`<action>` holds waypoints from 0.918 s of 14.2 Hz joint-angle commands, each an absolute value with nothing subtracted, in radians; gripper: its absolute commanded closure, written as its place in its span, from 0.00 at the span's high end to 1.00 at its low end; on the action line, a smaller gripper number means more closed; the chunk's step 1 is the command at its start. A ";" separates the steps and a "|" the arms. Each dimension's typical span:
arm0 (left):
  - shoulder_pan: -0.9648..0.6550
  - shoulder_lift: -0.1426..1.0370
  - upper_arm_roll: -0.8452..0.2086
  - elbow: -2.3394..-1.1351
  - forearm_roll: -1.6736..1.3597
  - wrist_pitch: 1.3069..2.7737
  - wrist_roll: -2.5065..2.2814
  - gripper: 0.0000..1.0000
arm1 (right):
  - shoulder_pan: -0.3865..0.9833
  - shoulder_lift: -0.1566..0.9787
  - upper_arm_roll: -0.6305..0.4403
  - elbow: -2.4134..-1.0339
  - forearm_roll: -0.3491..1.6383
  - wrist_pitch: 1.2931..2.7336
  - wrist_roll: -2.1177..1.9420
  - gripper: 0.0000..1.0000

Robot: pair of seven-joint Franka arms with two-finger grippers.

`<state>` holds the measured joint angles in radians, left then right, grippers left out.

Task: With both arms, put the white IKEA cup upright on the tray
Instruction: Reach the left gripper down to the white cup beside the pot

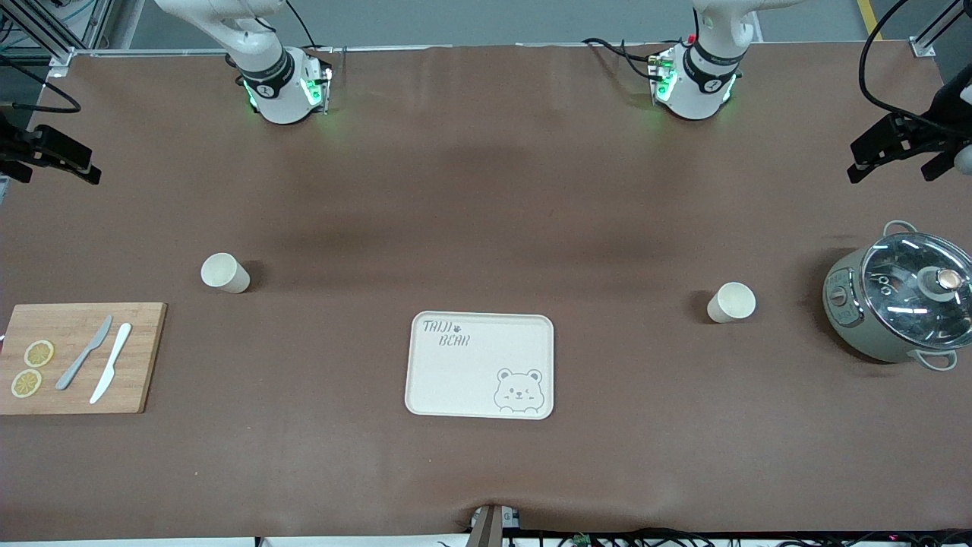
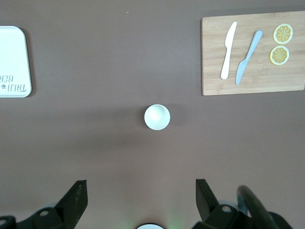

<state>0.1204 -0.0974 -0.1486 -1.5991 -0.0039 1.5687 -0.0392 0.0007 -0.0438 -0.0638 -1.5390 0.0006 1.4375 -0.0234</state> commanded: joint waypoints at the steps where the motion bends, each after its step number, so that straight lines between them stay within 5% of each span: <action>1: 0.120 -0.091 -0.150 -1.575 0.009 1.545 -0.029 1.00 | 0.000 -0.043 -0.064 -1.537 0.014 1.439 -0.017 1.00; 13: 0.132 0.122 -0.149 -1.542 0.025 1.644 -0.046 1.00 | 0.000 0.002 -0.064 -1.516 0.012 1.427 -0.031 1.00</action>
<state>0.1286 0.0610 -0.1449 -1.5602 -0.0003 1.6075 -0.0399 0.0022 -0.0095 -0.0632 -1.5373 0.0006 1.4376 -0.0246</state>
